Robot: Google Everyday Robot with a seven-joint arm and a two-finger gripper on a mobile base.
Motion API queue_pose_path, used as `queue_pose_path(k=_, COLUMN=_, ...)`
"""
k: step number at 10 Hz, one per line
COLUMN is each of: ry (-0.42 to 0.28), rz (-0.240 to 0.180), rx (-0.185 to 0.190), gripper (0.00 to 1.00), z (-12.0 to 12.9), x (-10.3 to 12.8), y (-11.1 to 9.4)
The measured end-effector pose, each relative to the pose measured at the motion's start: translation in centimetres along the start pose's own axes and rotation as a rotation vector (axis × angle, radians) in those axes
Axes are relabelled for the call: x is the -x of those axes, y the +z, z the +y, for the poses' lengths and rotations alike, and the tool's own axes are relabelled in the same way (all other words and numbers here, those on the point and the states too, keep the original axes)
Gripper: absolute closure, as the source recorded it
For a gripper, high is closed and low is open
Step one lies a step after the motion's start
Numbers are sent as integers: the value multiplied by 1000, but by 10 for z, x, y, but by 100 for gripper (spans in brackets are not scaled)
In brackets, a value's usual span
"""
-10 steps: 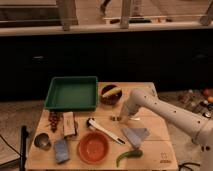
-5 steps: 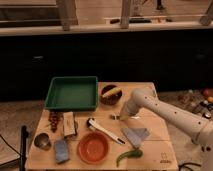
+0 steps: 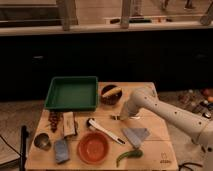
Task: Place fork in tray
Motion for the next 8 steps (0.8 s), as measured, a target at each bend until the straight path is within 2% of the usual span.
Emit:
queue_pose_path(k=3, ry=-60, rz=28, rx=-27, gripper=100, z=5, x=25, y=-36)
queue_pose_path(k=8, ry=-112, rz=52, rx=-41, gripper=100, z=13, x=38, y=-52)
